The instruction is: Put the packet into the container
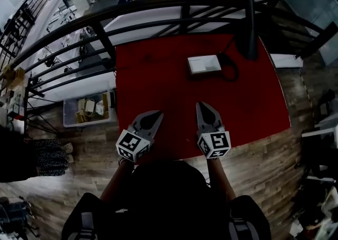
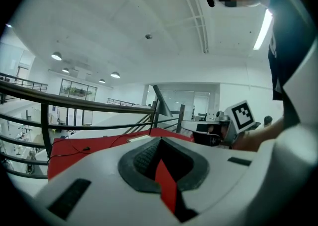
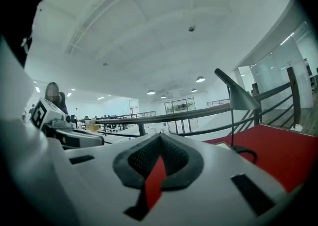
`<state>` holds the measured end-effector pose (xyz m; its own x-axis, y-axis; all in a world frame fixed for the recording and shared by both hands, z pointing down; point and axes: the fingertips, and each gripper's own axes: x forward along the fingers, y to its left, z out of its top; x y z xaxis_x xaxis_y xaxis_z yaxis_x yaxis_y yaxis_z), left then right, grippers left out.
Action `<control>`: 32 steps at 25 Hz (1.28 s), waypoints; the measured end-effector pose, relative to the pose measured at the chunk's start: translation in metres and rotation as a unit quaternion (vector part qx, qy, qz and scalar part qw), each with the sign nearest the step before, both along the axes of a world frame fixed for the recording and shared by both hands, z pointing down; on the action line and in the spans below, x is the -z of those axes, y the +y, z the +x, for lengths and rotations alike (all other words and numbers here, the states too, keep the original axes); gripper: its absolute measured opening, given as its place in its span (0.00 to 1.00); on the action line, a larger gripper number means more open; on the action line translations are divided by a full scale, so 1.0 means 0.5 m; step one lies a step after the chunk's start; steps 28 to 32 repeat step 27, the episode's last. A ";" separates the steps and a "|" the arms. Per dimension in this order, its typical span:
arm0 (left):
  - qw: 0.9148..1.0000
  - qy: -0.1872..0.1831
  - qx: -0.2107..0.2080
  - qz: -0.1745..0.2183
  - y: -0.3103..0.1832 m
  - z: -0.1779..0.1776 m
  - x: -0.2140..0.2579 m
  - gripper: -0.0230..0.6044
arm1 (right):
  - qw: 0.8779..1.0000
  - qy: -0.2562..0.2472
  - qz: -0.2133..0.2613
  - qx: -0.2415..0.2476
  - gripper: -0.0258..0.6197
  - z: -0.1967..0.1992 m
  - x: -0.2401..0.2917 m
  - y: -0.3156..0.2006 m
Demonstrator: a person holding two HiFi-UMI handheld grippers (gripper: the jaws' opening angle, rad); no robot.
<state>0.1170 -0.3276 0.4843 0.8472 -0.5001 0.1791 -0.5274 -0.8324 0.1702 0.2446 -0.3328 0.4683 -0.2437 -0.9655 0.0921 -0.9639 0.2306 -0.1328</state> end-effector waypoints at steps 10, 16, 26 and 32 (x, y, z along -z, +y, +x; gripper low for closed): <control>1.000 0.010 -0.011 0.012 0.041 -0.016 0.034 0.04 | 1.000 0.009 0.005 0.022 0.07 -0.059 0.026 0.075; 1.000 0.015 -0.016 0.021 0.056 -0.025 0.043 0.04 | 1.000 0.007 0.010 0.025 0.07 -0.080 0.045 0.095; 0.999 0.030 -0.020 0.004 0.076 -0.047 0.041 0.04 | 0.999 0.005 0.026 0.020 0.07 -0.116 0.061 0.118; 0.999 0.029 -0.020 0.004 0.077 -0.049 0.039 0.04 | 0.999 0.006 0.027 0.021 0.07 -0.121 0.062 0.119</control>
